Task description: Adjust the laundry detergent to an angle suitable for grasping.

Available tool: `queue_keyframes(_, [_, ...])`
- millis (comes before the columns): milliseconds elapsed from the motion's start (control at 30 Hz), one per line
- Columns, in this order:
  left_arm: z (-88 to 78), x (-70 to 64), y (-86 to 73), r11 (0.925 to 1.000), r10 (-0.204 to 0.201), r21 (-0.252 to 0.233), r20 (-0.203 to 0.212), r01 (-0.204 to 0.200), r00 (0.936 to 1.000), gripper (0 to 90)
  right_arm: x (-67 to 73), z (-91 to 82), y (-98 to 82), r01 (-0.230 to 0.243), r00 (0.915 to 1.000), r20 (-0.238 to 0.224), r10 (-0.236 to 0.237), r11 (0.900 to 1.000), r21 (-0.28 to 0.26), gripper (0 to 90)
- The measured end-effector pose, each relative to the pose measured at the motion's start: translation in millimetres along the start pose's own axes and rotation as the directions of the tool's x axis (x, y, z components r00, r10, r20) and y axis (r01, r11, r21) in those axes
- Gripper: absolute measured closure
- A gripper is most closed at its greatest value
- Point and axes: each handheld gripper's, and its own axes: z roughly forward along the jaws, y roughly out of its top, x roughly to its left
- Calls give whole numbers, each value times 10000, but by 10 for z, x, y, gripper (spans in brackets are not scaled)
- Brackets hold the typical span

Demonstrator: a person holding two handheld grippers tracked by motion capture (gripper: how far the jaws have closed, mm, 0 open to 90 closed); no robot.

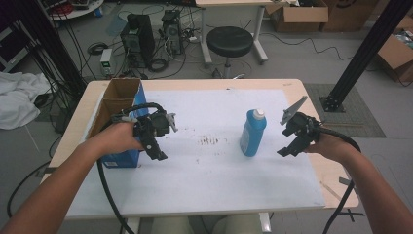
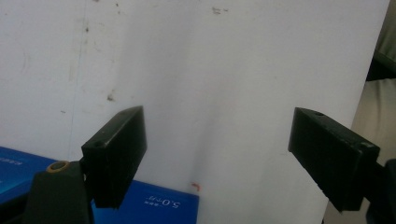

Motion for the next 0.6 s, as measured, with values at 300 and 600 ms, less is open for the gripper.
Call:
queue_keyframes(300, [35, 0, 2, 9999, -44, -98, 49, 45, 10000, 200, 94, 100, -94, -470, 9988, 116, 476, 9977, -479, 182])
queue_keyframes(600, [95, 3, 16, 9998, -54, -182, 97, 56, 9999, 200, 234, 246, -182, -1310, 9884, 548, 1415, 9781, -1618, 176])
